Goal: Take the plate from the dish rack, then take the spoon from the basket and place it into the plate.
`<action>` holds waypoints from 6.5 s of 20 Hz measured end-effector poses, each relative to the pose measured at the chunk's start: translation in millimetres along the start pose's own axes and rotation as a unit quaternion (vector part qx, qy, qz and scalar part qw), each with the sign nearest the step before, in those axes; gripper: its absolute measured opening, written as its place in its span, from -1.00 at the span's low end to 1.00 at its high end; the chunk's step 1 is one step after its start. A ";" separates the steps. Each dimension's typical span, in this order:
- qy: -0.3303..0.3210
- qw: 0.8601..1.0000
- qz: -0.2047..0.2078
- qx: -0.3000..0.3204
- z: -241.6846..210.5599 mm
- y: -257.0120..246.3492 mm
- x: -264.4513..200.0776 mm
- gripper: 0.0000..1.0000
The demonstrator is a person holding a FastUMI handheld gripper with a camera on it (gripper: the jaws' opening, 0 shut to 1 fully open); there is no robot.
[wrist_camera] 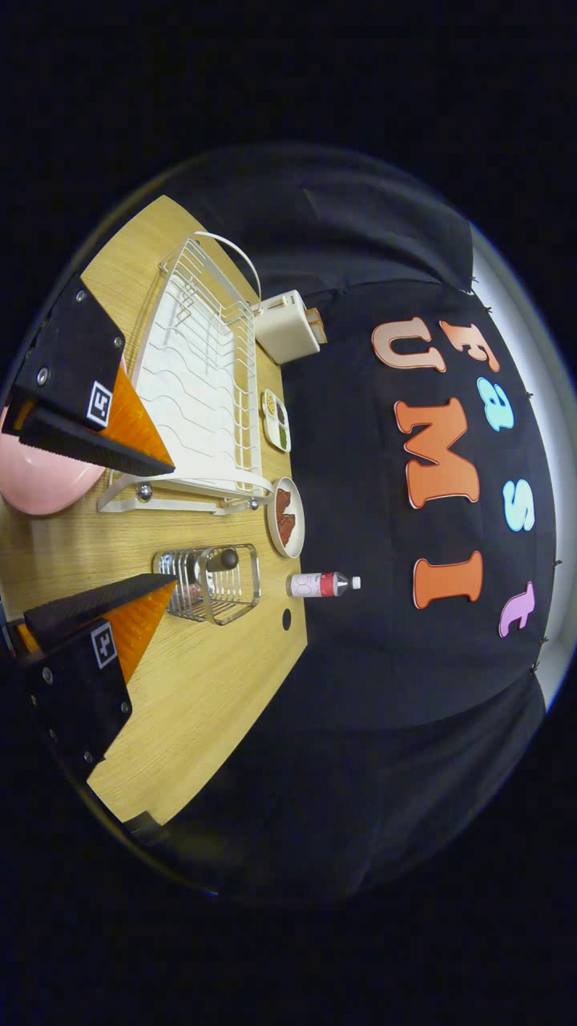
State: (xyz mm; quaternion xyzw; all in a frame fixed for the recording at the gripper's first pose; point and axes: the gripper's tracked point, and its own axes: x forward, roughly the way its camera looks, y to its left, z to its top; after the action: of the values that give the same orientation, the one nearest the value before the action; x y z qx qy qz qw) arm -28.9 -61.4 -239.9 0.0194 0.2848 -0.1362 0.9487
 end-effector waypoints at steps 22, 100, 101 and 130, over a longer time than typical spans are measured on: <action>-0.054 0.997 -0.047 -0.026 38.3 -28.9 57.7 -0.80; -0.078 0.967 0.240 0.023 -16.0 75.1 -102.9 -0.24; -0.088 0.968 0.236 0.015 -9.6 75.9 -104.0 -0.17; -0.303 0.949 0.083 -0.007 129.3 75.7 -127.5 0.87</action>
State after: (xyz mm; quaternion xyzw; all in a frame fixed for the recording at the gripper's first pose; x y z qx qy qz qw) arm -41.4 28.2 -65.1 -0.0056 -0.0175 -0.0546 0.9983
